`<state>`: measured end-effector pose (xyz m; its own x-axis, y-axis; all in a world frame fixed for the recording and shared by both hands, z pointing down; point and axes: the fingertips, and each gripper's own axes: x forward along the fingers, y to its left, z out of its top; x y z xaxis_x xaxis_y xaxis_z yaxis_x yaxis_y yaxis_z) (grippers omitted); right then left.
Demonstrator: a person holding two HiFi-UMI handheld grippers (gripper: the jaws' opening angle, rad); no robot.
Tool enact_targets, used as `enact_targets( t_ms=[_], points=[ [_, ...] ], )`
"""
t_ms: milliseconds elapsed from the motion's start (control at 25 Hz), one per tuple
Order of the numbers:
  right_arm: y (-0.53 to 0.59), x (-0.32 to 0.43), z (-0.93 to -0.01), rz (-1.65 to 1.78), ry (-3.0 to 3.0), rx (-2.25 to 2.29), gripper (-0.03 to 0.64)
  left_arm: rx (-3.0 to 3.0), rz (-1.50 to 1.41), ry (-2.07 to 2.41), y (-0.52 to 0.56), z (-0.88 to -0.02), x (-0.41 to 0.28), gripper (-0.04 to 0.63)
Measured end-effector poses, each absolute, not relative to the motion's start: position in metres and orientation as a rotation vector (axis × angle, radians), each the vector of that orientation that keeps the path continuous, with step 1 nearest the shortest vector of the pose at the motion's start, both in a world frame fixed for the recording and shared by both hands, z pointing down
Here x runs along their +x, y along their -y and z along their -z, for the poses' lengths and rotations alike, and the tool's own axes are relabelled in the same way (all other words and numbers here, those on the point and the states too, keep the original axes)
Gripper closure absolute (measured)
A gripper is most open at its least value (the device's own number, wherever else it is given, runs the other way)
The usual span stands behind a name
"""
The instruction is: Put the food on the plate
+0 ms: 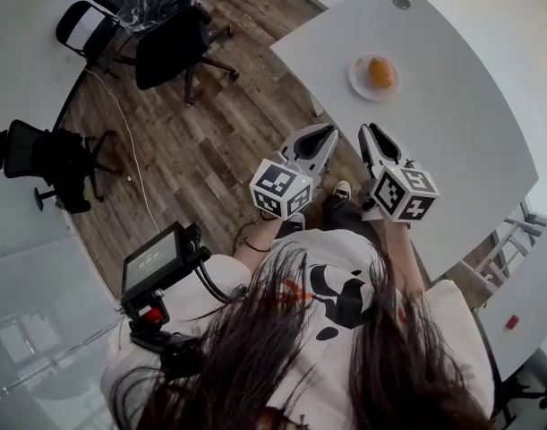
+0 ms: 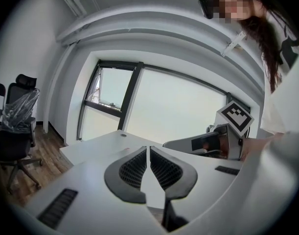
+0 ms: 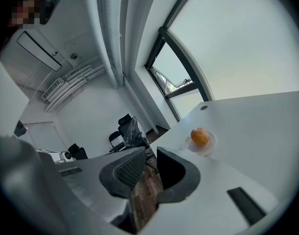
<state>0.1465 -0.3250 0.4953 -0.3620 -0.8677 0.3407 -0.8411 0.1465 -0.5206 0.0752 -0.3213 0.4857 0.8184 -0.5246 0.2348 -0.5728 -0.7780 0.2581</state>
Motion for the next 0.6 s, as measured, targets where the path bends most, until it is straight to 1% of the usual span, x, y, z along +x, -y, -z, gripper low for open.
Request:
enact_targets(
  t_ms=[120, 280, 600],
  points=[
    [0.318, 0.135, -0.495, 1.012, -2.323, -1.769, 0.535, 2.717, -0.181, 0.836, 0.314, -0.477, 0.056, 0.589],
    [0.298, 0.108, -0.468, 0.978, -2.291, -1.807, 0.534, 2.747, -0.149, 0.821, 0.292, -0.447, 0.018, 0.589],
    [0.238, 0.041, -0.465, 0.986, -2.17, -1.823, 0.534, 2.781, -0.156, 0.745, 0.244, -0.443, -0.046, 0.589]
  ],
)
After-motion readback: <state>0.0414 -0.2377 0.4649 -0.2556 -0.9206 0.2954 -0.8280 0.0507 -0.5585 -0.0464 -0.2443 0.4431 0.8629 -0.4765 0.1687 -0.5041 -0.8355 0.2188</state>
